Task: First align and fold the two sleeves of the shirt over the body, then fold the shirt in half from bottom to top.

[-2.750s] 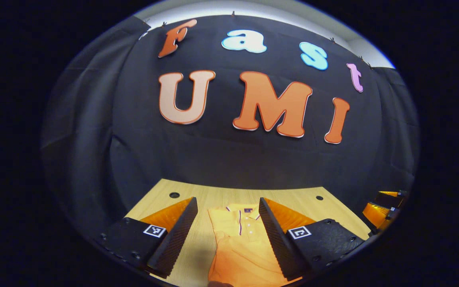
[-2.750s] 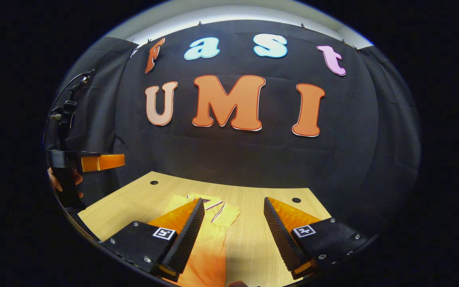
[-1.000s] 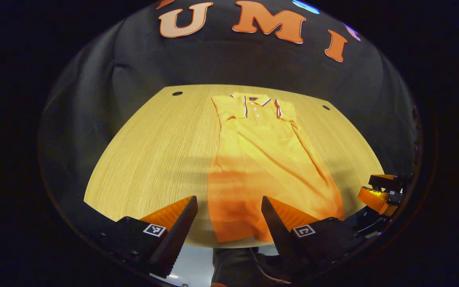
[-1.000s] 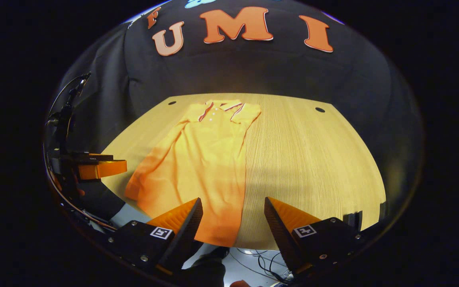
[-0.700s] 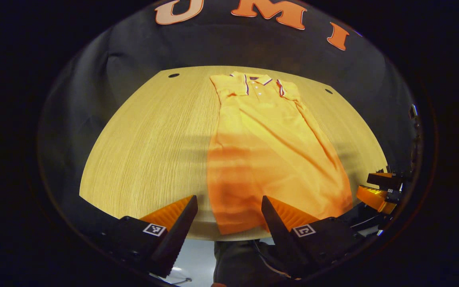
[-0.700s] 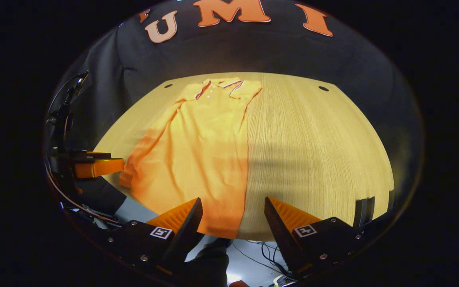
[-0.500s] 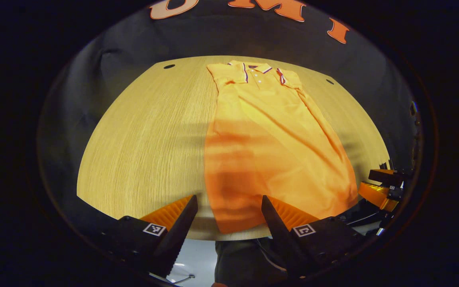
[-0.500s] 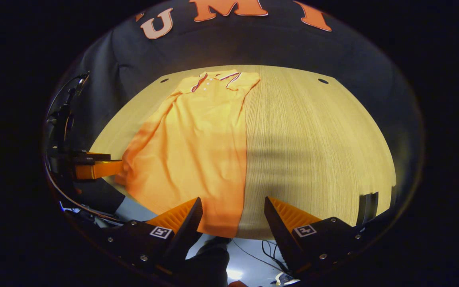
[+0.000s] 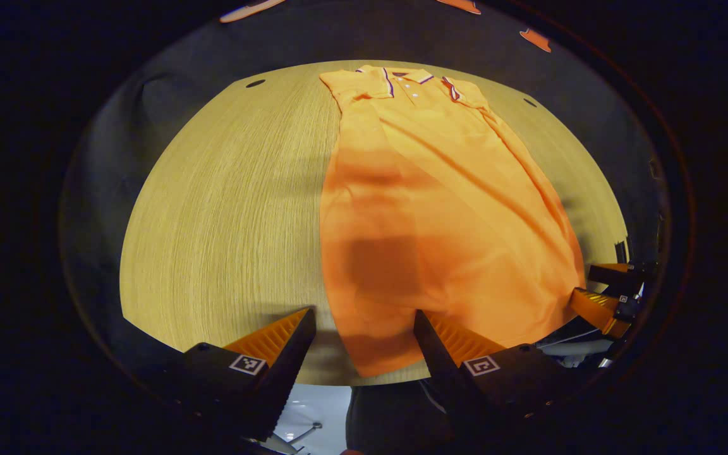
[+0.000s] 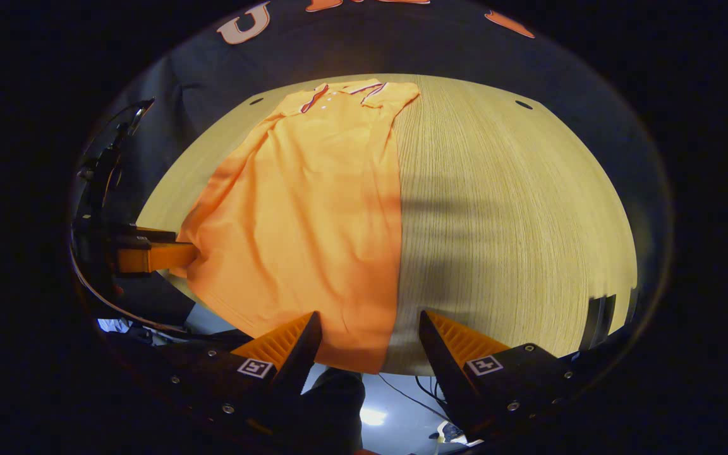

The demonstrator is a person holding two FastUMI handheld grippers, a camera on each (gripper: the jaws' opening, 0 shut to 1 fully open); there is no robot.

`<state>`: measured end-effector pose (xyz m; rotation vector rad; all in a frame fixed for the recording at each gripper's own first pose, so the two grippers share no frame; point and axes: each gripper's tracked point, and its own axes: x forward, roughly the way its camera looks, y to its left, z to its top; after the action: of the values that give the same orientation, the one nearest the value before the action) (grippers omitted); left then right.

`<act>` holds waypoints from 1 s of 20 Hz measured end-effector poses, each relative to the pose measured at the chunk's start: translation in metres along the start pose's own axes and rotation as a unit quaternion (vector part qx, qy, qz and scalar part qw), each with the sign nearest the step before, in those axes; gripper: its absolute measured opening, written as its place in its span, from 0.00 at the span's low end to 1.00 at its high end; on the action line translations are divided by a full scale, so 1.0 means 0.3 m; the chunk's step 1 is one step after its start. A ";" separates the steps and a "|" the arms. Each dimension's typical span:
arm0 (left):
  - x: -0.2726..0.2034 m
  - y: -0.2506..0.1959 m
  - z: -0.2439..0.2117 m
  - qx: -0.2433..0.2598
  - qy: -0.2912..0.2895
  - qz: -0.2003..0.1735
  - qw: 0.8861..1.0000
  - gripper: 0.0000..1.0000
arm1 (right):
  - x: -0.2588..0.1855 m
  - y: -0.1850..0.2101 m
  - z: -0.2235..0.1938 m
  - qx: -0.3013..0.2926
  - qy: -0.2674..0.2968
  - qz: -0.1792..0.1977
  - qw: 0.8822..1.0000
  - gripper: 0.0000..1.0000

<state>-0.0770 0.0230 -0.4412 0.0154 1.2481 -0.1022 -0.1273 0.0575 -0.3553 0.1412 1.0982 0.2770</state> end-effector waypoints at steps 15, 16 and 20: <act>-0.002 -0.090 0.022 0.036 0.013 -0.073 0.997 0.02 | 0.020 0.048 0.026 0.129 0.040 0.057 0.989 0.03; -0.005 -0.092 0.029 0.030 0.007 -0.078 0.996 0.02 | 0.022 0.046 0.055 0.131 0.023 0.056 0.989 0.03; -0.058 -0.076 0.137 0.020 -0.042 -0.083 0.995 0.02 | 0.007 0.063 0.156 0.147 -0.014 0.088 0.985 0.02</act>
<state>-0.0456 -0.0012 -0.4107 -0.0582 1.1609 -0.2697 -0.0876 0.0774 -0.3315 0.5051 1.0958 0.2677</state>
